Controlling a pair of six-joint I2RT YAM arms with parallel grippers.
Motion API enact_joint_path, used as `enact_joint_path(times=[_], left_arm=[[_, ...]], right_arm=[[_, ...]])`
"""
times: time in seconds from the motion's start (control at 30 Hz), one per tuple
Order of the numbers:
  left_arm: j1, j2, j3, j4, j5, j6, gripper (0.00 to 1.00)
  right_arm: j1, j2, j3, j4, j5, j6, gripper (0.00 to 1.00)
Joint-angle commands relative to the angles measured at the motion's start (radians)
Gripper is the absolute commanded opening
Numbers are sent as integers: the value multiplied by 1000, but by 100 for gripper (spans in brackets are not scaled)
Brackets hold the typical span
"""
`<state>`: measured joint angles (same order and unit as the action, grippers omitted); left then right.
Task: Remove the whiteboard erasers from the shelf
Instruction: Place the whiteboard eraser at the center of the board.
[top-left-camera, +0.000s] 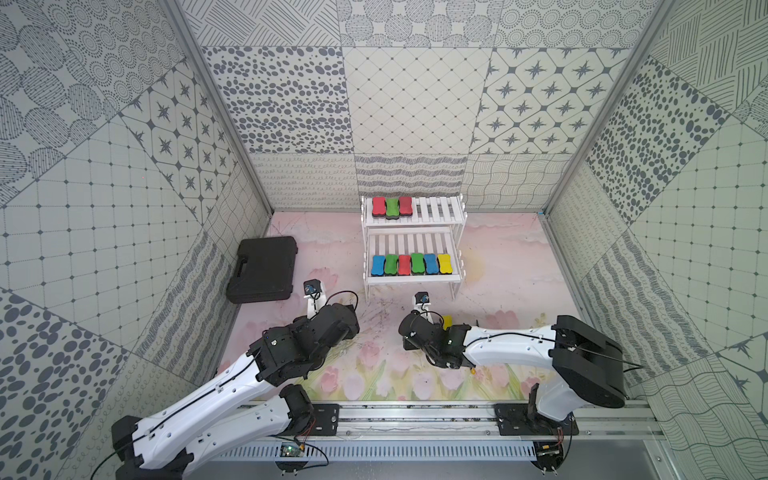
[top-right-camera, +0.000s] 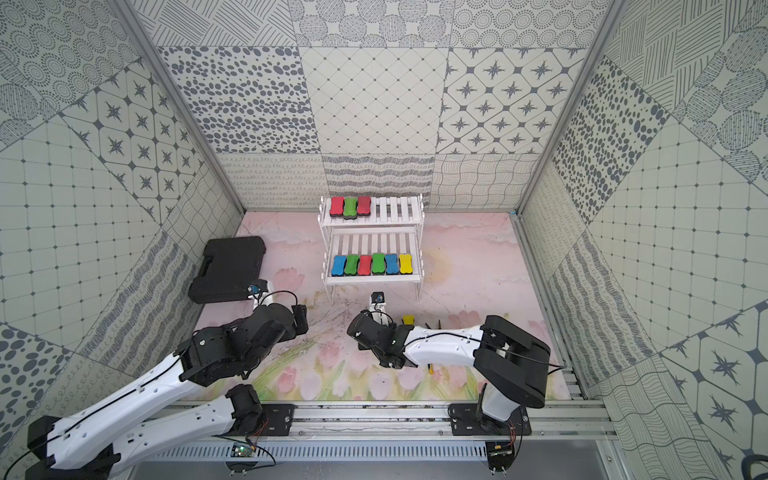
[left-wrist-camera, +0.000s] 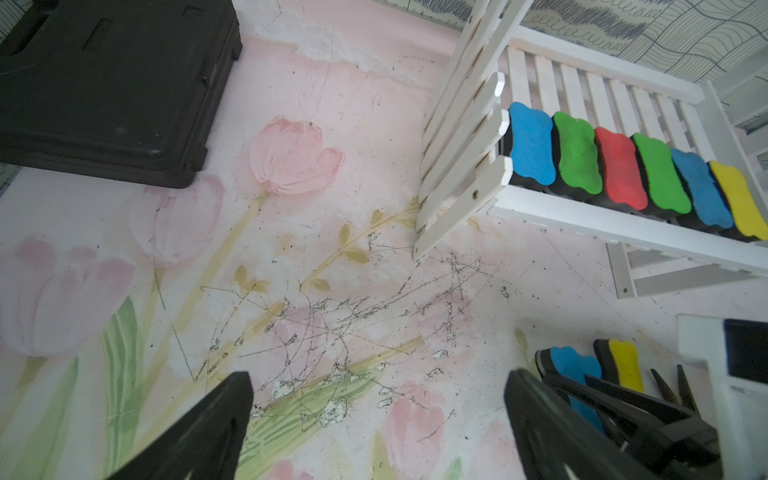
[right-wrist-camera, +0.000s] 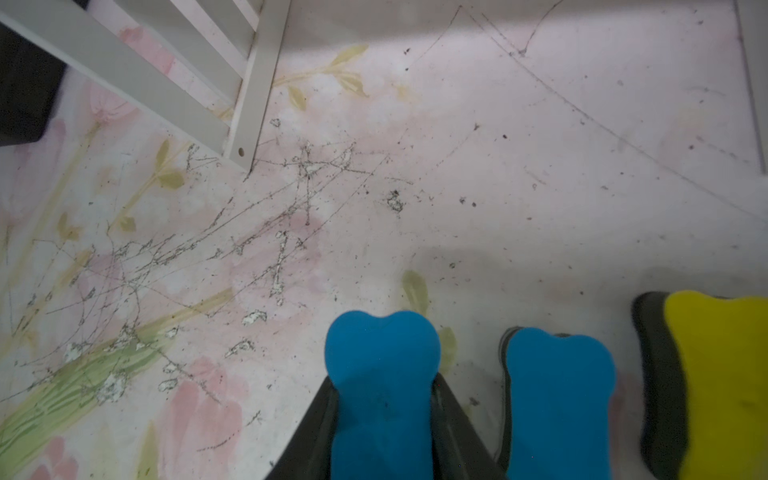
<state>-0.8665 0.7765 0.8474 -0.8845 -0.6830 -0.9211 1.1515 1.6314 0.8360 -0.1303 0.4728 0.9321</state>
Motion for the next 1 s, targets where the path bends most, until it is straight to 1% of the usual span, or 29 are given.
enact_joint_path(times=[0.0, 0.23, 0.27, 0.4, 0.5, 0.63, 0.7, 0.8, 0.87, 0.97], left_arm=[[7, -4, 8, -44, -16, -16, 100], [7, -2, 10, -37, -9, -18, 100], [7, -2, 10, -39, -10, -20, 100], [7, -2, 12, -42, -6, -22, 100], [7, -3, 12, -41, -1, -26, 99], [7, -1, 14, -39, 3, -23, 100], [6, 1, 14, -35, 2, -19, 99], [7, 4, 3, -25, 5, -18, 100], [7, 4, -15, -8, 15, -20, 100], [7, 10, -38, 12, 33, -30, 99]], right_arm=[[4, 44, 12, 50, 58, 88, 30], [1, 121, 37, 12, 99, 120, 34], [-1, 126, 38, 12, 98, 119, 36], [-5, 131, 46, 12, 87, 102, 50], [-5, 110, 63, 7, 83, 58, 56], [-5, 1, 58, -25, 79, 9, 57], [-5, -79, 58, -50, 71, -39, 56], [-15, -206, 90, -110, 44, -146, 55], [-26, -284, 133, -150, 25, -219, 55], [-71, -338, 238, -205, -44, -316, 53]])
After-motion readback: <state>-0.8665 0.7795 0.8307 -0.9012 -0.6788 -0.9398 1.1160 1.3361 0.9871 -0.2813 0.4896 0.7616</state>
